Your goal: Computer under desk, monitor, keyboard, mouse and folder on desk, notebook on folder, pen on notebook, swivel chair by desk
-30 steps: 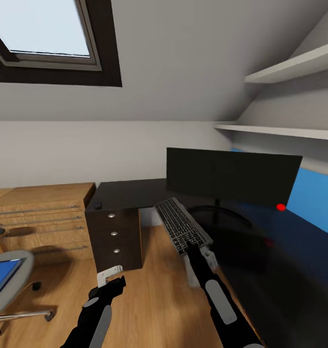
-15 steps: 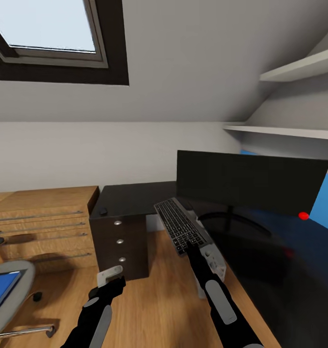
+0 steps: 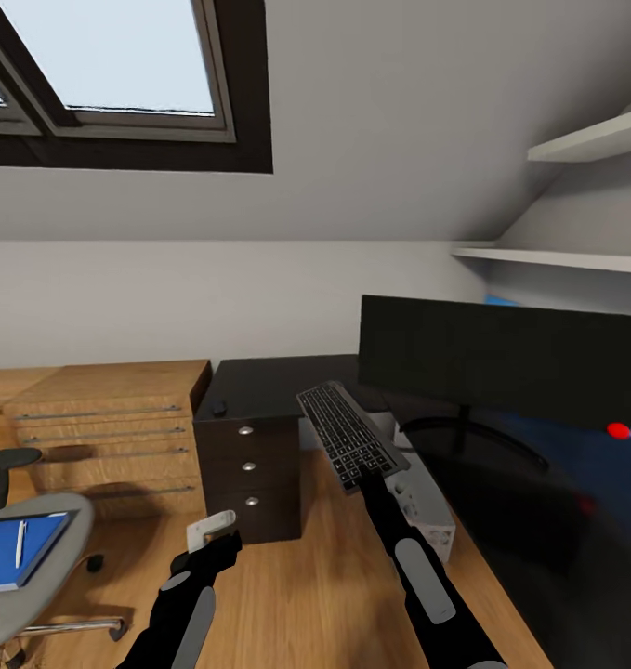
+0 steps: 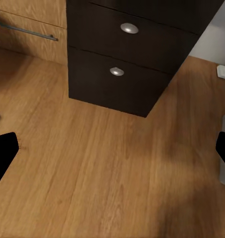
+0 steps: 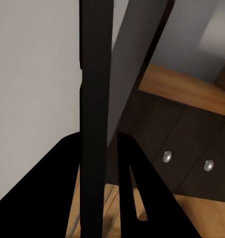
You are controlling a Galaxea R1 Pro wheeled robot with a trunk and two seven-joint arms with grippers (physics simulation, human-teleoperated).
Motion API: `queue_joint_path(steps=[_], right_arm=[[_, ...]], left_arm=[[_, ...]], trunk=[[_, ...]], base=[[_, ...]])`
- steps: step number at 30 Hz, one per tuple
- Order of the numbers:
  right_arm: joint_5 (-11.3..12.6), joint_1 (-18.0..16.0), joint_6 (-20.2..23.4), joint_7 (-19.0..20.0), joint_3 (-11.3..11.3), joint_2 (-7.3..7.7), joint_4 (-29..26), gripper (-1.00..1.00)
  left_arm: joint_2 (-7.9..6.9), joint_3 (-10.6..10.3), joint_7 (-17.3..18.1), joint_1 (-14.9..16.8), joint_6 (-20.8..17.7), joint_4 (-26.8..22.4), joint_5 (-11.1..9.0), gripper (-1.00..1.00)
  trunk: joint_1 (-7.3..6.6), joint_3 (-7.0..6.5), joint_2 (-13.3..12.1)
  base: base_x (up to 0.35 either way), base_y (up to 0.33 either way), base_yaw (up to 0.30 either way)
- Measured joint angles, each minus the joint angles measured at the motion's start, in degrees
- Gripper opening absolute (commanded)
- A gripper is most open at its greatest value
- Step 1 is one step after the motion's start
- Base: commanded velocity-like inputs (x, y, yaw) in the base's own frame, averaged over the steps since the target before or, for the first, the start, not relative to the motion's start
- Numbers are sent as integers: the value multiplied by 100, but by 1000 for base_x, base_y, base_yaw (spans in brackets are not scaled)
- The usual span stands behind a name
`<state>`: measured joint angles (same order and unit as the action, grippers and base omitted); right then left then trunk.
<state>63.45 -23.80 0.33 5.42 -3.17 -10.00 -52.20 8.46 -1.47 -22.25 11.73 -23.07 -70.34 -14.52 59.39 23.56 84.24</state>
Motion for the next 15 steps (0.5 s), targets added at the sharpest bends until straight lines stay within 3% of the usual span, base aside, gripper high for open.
queue_joint_path(steps=[6,15], right_arm=[[0,0,1,-3,1,0,0,-100],[1,1,1,1,1,1,2,-100]], left_arm=[[0,1,-1,0,-1,0,1,100],[1,1,-1,0,-2,-1,1,100]], trunk=[[0,-45,0],[0,-104,-1]], base=[[0,54,182],[0,291,179]])
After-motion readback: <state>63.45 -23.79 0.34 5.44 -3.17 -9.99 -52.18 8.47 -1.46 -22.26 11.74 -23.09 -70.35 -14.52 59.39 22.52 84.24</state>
